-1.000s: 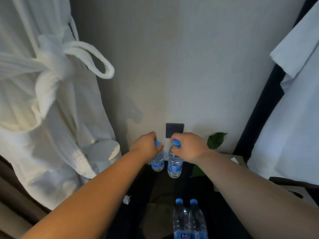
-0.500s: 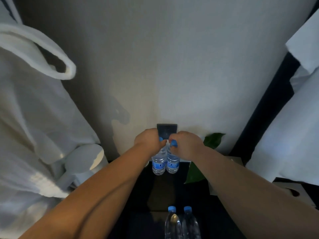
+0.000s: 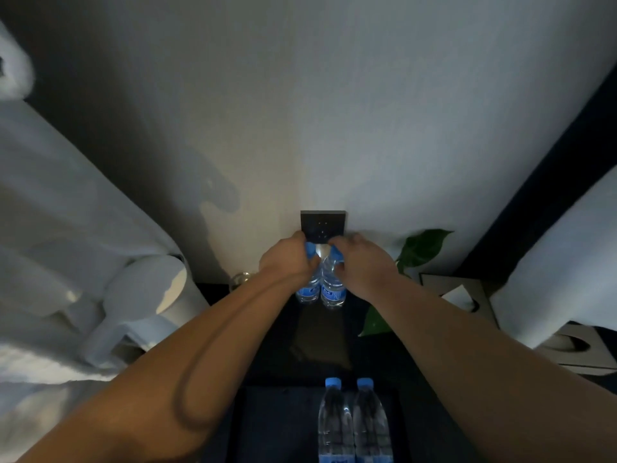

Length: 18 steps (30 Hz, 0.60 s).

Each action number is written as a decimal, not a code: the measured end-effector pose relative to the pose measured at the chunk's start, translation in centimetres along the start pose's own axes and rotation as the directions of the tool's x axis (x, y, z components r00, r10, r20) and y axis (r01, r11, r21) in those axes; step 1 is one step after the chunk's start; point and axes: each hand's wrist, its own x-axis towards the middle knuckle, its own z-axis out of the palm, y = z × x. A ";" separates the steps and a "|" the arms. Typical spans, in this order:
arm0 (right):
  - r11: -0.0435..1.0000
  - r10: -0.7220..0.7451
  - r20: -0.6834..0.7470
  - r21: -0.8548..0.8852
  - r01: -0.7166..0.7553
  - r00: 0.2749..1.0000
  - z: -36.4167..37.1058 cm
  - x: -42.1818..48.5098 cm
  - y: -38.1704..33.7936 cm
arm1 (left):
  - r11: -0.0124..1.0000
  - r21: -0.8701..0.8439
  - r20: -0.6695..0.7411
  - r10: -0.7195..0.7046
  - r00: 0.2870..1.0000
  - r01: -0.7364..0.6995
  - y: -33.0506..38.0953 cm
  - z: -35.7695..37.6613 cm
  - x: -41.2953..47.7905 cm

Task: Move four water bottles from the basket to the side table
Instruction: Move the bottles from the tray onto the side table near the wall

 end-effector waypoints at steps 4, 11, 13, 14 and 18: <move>0.998 0.064 -0.012 0.016 -0.064 0.998 1.2 -0.8 -0.1 | 1.000 0.031 -0.012 -0.006 1.000 0.006 -0.4 0.1 0.1; 0.996 0.095 0.020 -0.001 -0.095 0.995 1.7 -2.9 -0.8 | 1.000 0.005 0.028 -0.021 0.999 0.021 -1.5 0.5 -1.9; 0.996 0.087 0.028 -0.007 -0.087 0.996 1.8 -3.8 -1.1 | 0.999 0.021 0.050 -0.030 0.998 0.029 -1.6 0.8 -3.2; 0.996 0.088 0.032 0.003 -0.089 0.996 1.7 -4.3 -1.2 | 0.999 0.034 0.060 -0.035 0.998 0.033 -1.7 0.9 -3.9; 0.993 0.087 0.090 0.072 -0.094 0.992 1.8 -6.5 -1.7 | 0.997 0.073 0.102 -0.031 0.994 0.024 -1.3 1.2 -7.0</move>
